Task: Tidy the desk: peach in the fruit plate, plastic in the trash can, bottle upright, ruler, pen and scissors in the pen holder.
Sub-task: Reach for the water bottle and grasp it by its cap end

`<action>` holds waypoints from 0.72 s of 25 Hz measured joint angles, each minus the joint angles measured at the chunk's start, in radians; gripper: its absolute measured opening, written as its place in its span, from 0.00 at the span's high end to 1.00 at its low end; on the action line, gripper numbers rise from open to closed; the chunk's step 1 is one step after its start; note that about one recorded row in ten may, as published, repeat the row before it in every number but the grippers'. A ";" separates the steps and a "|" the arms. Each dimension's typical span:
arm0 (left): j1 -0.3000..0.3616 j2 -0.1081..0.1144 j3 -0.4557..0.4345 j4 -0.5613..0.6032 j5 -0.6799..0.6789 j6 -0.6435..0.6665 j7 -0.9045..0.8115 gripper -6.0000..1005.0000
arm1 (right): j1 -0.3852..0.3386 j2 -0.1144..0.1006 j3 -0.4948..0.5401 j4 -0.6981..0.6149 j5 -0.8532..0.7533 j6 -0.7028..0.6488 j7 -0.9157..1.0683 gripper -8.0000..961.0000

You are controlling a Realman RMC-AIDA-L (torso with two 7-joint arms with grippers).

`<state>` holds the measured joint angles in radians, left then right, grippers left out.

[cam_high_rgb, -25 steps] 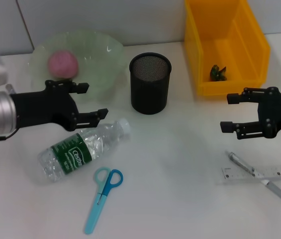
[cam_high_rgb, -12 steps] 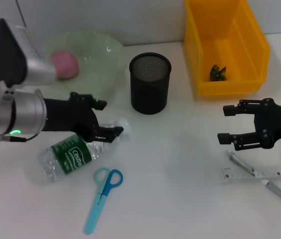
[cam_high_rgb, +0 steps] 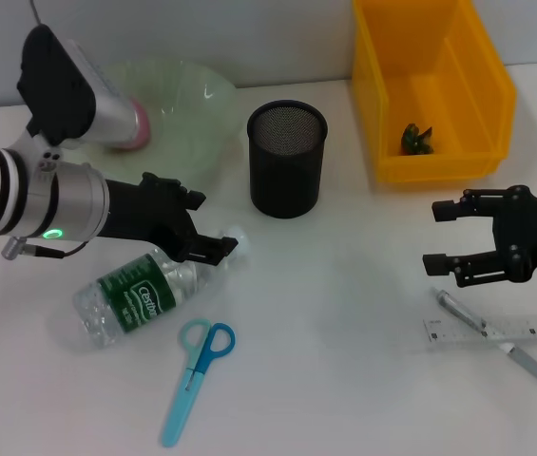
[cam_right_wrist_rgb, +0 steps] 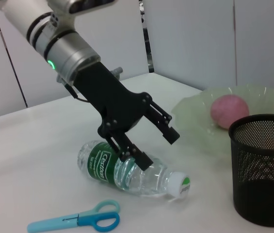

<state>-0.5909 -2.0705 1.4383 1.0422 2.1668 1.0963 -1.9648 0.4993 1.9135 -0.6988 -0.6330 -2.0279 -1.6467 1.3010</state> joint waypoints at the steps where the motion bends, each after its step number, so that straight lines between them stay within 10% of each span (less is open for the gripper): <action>1: -0.008 0.000 -0.001 -0.012 0.001 -0.002 0.000 0.22 | 0.000 0.000 0.000 0.000 0.000 0.000 0.001 0.14; 18: -0.107 -0.001 0.003 -0.159 0.002 -0.063 0.000 0.22 | 0.002 -0.001 0.000 -0.010 0.000 0.009 0.004 0.14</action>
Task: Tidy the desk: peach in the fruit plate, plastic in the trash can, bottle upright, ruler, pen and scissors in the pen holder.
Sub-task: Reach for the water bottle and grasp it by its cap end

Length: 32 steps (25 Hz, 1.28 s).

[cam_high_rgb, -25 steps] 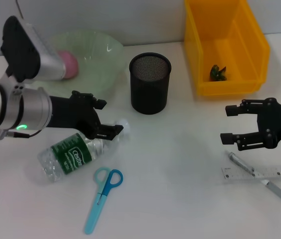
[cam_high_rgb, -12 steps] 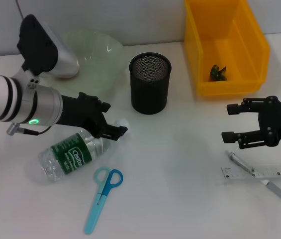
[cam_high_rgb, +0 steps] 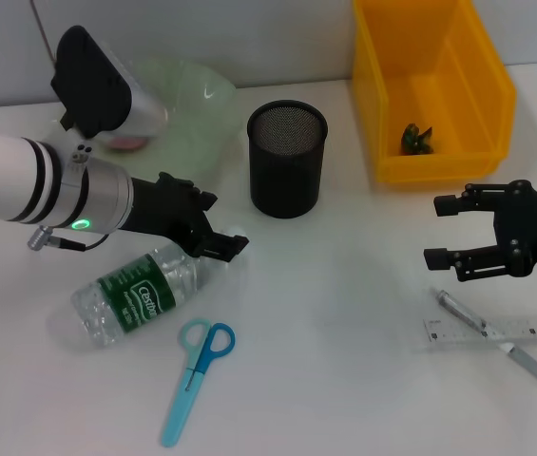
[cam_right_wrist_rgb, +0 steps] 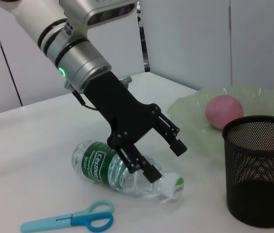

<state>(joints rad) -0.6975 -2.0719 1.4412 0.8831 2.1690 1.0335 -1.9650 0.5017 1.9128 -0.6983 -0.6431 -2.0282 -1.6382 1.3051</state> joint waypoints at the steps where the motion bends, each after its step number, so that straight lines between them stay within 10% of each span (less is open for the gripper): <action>1: -0.012 -0.001 0.001 -0.019 -0.001 -0.011 0.002 0.22 | 0.000 0.000 0.000 0.000 0.000 0.000 0.001 0.14; 32: -0.048 -0.007 0.065 -0.090 -0.009 -0.057 0.013 0.22 | 0.010 0.002 0.000 -0.014 -0.023 0.004 0.025 0.14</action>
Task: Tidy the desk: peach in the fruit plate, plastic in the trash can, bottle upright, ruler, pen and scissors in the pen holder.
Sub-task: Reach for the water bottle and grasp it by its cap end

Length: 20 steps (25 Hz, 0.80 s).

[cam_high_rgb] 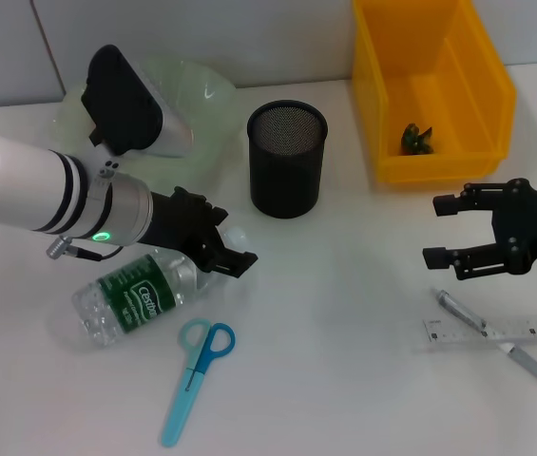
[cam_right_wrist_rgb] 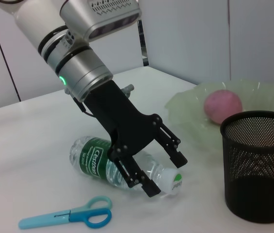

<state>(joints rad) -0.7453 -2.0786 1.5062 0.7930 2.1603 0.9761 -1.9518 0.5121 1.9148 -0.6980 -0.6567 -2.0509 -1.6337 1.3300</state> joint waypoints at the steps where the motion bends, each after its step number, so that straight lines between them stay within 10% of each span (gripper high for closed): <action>1: 0.000 0.000 0.003 0.000 -0.001 -0.001 0.000 0.22 | 0.000 0.001 0.000 0.000 -0.001 0.000 0.000 0.14; 20: -0.003 0.000 0.032 0.001 0.000 -0.022 0.004 0.29 | 0.000 0.001 -0.001 -0.001 -0.012 0.008 -0.005 0.14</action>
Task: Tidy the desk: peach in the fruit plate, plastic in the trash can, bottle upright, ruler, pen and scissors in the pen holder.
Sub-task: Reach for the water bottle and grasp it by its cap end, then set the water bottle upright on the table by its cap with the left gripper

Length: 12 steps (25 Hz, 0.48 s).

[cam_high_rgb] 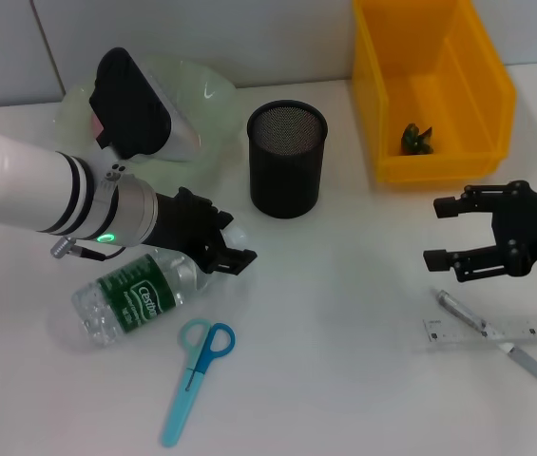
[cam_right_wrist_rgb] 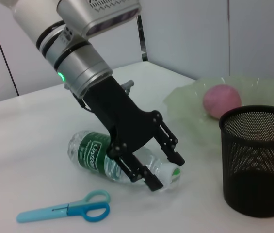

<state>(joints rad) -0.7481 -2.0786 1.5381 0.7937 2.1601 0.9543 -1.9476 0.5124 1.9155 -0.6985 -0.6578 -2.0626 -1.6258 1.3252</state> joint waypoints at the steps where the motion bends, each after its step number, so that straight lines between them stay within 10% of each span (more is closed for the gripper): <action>1: 0.000 0.000 0.006 0.000 0.000 -0.003 0.001 0.30 | 0.000 0.001 0.000 -0.001 -0.002 0.000 0.001 0.14; 12: -0.002 0.000 0.038 0.002 0.000 -0.016 0.003 0.45 | 0.004 0.000 -0.001 -0.002 -0.002 0.000 0.003 0.14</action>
<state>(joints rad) -0.7501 -2.0785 1.5759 0.7957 2.1600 0.9378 -1.9450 0.5165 1.9157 -0.6996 -0.6596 -2.0649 -1.6260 1.3286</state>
